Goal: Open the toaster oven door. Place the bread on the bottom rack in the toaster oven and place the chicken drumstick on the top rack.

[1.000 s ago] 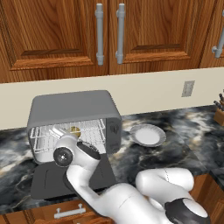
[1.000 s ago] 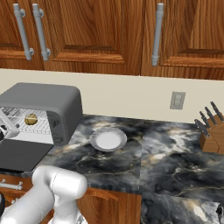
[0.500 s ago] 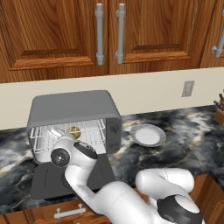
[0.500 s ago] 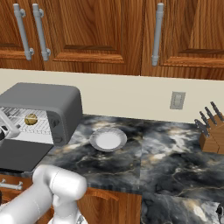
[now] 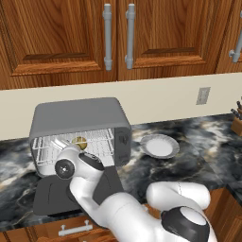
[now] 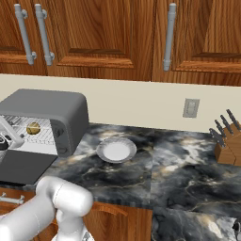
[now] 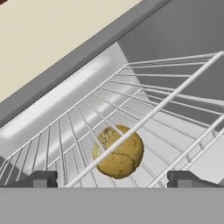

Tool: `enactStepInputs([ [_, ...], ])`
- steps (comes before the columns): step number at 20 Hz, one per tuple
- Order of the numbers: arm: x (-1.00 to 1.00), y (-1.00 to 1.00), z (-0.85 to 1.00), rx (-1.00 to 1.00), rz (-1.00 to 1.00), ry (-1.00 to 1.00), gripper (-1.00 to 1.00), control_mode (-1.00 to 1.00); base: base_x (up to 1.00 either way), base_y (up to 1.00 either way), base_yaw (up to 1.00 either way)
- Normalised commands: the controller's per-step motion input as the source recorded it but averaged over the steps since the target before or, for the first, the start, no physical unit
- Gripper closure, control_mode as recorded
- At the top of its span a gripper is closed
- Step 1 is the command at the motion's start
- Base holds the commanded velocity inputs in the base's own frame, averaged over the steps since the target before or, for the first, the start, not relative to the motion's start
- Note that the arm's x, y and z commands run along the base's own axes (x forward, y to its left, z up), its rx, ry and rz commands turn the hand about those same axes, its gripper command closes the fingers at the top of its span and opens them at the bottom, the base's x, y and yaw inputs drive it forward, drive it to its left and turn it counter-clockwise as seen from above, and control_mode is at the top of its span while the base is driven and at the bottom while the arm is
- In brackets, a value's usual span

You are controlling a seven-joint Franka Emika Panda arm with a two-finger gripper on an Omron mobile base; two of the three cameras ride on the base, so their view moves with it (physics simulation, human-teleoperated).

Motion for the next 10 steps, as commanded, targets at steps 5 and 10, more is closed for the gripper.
enactStepInputs([
  [5, 0.13, 0.06, -0.02, 0.00, -0.01, 0.00, -1.00, -1.00, 0.00, 0.00, 0.00],
  [10, 0.17, 0.04, 0.00, 0.00, -0.03, 0.01, -1.00, -1.00, 0.00, 0.00, 0.00],
])
